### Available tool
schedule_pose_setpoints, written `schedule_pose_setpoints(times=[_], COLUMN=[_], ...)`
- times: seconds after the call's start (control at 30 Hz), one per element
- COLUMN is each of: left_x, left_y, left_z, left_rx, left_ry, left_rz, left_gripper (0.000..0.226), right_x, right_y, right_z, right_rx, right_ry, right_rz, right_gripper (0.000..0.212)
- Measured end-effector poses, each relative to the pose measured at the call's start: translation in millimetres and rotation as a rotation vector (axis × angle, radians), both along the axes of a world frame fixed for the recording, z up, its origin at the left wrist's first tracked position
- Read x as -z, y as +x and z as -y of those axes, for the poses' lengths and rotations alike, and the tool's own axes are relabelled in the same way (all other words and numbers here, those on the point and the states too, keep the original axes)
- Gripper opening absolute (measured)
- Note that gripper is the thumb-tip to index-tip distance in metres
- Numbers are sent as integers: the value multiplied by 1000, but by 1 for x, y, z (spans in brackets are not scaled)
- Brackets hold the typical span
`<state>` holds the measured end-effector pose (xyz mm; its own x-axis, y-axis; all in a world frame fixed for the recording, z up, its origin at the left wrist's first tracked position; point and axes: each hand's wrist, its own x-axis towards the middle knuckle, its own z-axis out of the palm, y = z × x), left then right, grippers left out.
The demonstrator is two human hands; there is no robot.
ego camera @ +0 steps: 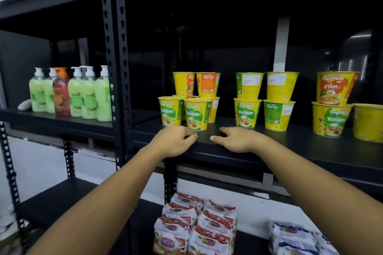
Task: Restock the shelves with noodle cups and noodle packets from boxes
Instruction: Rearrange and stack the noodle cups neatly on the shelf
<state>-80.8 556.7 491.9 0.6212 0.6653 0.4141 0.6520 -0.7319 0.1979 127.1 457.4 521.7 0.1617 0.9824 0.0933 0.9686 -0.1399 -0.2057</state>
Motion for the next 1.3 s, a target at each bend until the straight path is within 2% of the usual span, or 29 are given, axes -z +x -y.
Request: schedule_pose_setpoints(times=[0.23,0.37,0.53,0.7,1.0,1.17,1.3], left_x=[-5,0,11,22,28,31,31], left_y=[-37,-42,-37,-35,-34,-33,-35], left_z=[-47,-59,-59,-58,-65,-65,-61], left_rx=[26,31,-3,-14,-12,-9,-3], left_ry=[-3,-33,71,186,229,268,271], left_rz=[27,44,17,82,106,129,141], left_gripper=[36,41,47,46,46,57,45], right_x=[-3,3,4,4,4,4,5], right_y=[-26,-34,-37,-39,-43,-45,-44], right_z=[-42,-51,-52,-53,-50,-46,-46], right_rx=[138,132,160,164,156,153,163], right_ry=[4,16,-41,-50,-17,-3,-3], right_rz=[-56,-46,16,28,6,-14,-21], right_gripper=[95,85,85,83,79,78,79])
